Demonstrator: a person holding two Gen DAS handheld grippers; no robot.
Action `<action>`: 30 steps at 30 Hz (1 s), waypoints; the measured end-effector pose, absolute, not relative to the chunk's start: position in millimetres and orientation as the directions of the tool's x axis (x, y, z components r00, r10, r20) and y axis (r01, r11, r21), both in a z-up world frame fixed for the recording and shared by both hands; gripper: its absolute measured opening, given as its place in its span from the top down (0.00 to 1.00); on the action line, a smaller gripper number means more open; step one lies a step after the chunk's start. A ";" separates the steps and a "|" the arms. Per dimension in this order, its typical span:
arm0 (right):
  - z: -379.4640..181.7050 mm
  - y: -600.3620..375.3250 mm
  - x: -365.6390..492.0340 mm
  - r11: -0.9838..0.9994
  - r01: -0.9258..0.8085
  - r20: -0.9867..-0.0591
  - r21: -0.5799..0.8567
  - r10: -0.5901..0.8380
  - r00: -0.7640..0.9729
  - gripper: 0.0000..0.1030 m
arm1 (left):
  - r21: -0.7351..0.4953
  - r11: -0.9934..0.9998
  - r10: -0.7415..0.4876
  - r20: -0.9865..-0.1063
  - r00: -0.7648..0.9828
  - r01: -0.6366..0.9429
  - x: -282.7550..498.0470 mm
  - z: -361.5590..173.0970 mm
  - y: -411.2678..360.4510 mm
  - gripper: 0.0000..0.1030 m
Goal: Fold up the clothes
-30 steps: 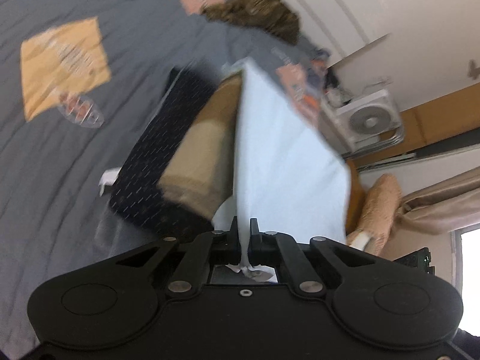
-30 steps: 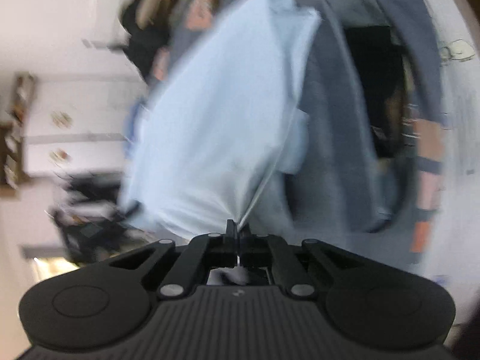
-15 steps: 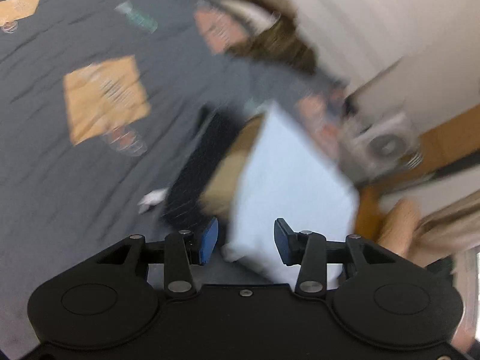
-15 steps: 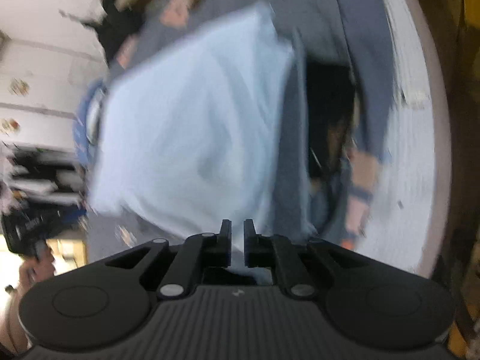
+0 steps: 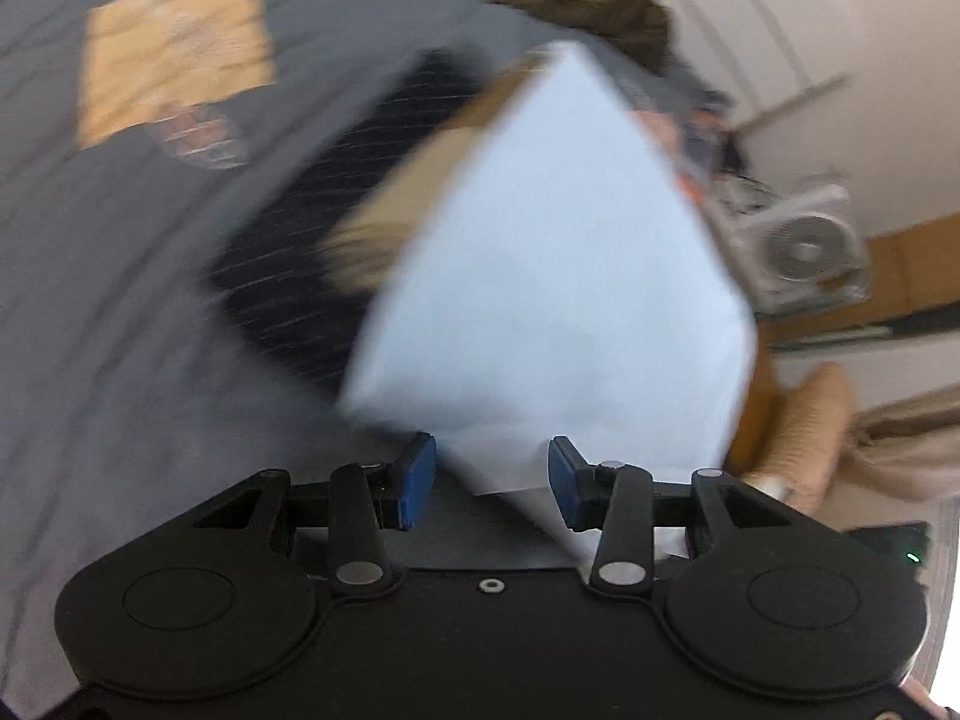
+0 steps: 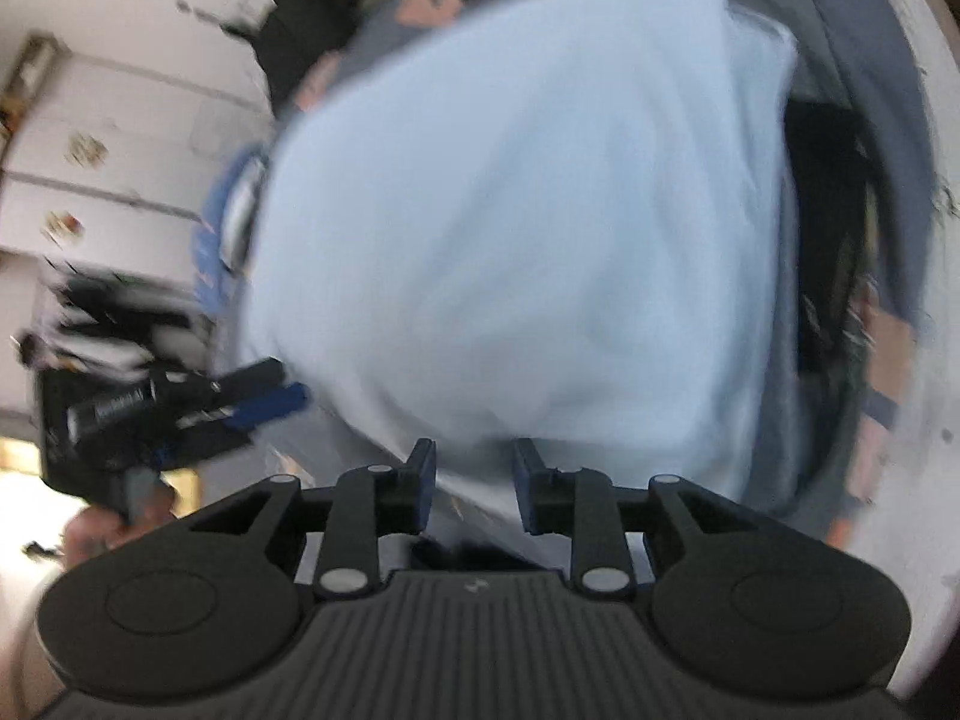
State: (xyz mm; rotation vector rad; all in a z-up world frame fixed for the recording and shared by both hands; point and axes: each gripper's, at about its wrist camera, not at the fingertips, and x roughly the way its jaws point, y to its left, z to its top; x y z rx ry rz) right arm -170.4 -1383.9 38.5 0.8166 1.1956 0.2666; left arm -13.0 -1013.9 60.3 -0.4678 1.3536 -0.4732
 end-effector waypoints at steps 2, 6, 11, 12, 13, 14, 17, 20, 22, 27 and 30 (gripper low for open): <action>38.0 -1391.3 -180.0 0.728 0.235 -0.754 0.644 0.552 0.356 0.74 | -0.550 0.834 -0.548 -0.820 0.163 0.039 -19.6 62.7 -1001.1 0.60; 55.4 -1404.1 -189.2 0.765 0.251 -0.790 0.593 0.492 0.367 0.72 | -0.463 0.880 -0.474 -0.860 0.187 0.101 -31.2 89.2 -998.7 0.58; 111.4 -1399.9 -181.8 0.855 0.167 -0.825 0.490 0.393 0.406 0.53 | -0.359 0.901 -0.410 -0.889 0.204 0.246 -41.7 137.2 -1025.3 0.51; 123.0 -1397.5 -180.0 0.871 0.154 -0.831 0.467 0.373 0.412 0.51 | -0.349 0.897 -0.409 -0.889 0.207 0.271 -43.5 147.1 -1033.2 0.51; 131.7 -1394.6 -178.5 0.884 0.141 -0.839 0.445 0.357 0.410 0.48 | -0.333 0.897 -0.400 -0.892 0.211 0.292 -45.3 156.4 -1041.4 0.49; 139.4 -1391.6 -177.0 0.897 0.129 -0.848 0.424 0.342 0.406 0.44 | -0.316 0.896 -0.391 -0.895 0.215 0.313 -47.2 165.8 -1049.7 0.46; 159.1 -1380.8 -173.9 0.911 0.101 -0.850 0.399 0.327 0.413 0.38 | -0.252 0.897 -0.354 -0.902 0.247 0.364 -53.8 190.6 -1074.4 0.37; 176.6 -1373.5 -175.1 0.926 0.094 -0.855 0.367 0.296 0.426 0.29 | -0.213 0.895 -0.337 -0.898 0.282 0.391 -62.4 212.7 -1090.4 0.25; 187.1 -1369.2 -177.0 0.932 0.089 -0.856 0.351 0.282 0.433 0.26 | -0.208 0.894 -0.341 -0.891 0.299 0.397 -67.4 227.7 -1096.6 0.15; 212.6 -1356.0 -182.2 0.943 0.054 -0.843 0.328 0.266 0.467 0.14 | -0.160 0.888 -0.317 -0.893 0.321 0.431 -81.8 254.7 -1107.9 0.06; 222.8 -1350.5 -183.2 0.948 0.037 -0.842 0.316 0.262 0.472 0.13 | -0.122 0.892 -0.285 -0.900 0.331 0.436 -89.9 264.6 -1110.7 0.05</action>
